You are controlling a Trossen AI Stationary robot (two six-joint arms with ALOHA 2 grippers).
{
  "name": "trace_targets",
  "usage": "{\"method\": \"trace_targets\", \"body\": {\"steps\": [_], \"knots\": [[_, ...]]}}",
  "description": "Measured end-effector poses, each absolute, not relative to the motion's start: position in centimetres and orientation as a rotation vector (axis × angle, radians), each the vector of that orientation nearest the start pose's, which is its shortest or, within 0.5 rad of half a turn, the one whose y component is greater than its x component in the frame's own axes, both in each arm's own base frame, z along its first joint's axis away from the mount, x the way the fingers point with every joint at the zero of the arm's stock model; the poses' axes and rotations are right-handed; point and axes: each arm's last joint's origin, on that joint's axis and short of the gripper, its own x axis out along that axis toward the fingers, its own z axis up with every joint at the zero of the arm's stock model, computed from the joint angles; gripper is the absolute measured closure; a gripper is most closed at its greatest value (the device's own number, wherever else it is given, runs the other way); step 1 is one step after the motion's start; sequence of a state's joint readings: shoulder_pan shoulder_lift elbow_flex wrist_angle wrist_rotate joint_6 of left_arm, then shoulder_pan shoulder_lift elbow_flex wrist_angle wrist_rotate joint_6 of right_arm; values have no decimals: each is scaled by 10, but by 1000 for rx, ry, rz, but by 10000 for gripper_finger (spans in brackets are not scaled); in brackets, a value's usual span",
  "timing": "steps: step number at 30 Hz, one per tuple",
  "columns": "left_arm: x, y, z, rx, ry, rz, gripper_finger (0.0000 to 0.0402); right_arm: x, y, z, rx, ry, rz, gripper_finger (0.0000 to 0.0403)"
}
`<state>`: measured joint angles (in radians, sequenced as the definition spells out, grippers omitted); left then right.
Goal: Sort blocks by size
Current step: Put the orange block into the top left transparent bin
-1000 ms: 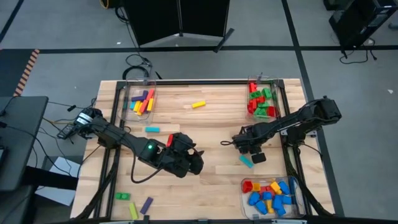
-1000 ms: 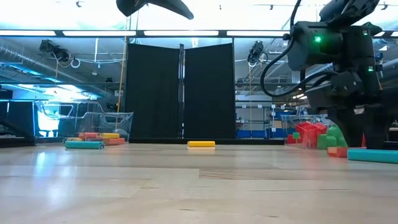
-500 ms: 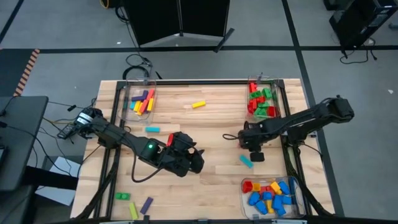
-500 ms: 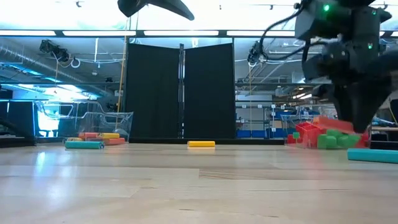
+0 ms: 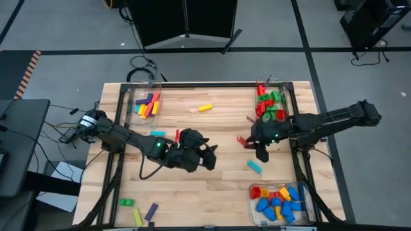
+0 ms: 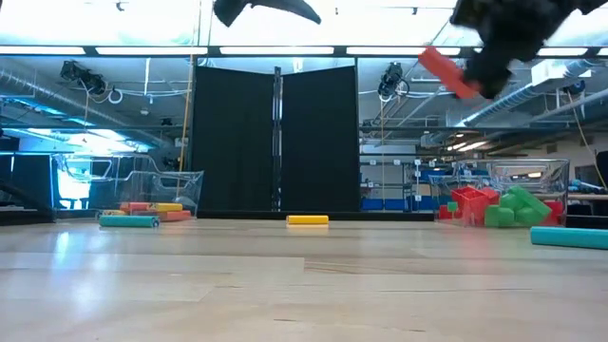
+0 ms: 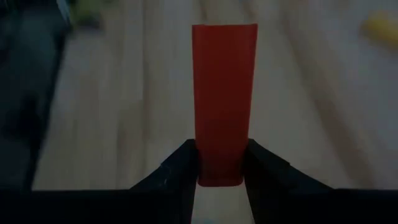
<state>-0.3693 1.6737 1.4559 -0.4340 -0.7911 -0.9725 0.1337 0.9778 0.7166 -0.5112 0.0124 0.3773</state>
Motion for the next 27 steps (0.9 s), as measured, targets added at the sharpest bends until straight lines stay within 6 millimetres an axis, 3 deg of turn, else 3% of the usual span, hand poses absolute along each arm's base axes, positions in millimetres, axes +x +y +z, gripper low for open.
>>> {"method": "trace_targets", "body": {"steps": [8, 19, 27], "knots": [[371, -85, 335, -666, 143, 588, 165, 208, 20, 279, 317, 418, -123, 285], [382, -52, 341, -684, 98, 564, 165, 240, 5, 305, 307, 460, -208, 284], [384, -35, 341, -686, 86, 606, 165, 258, -2, 309, 234, 539, -200, 284]]}}
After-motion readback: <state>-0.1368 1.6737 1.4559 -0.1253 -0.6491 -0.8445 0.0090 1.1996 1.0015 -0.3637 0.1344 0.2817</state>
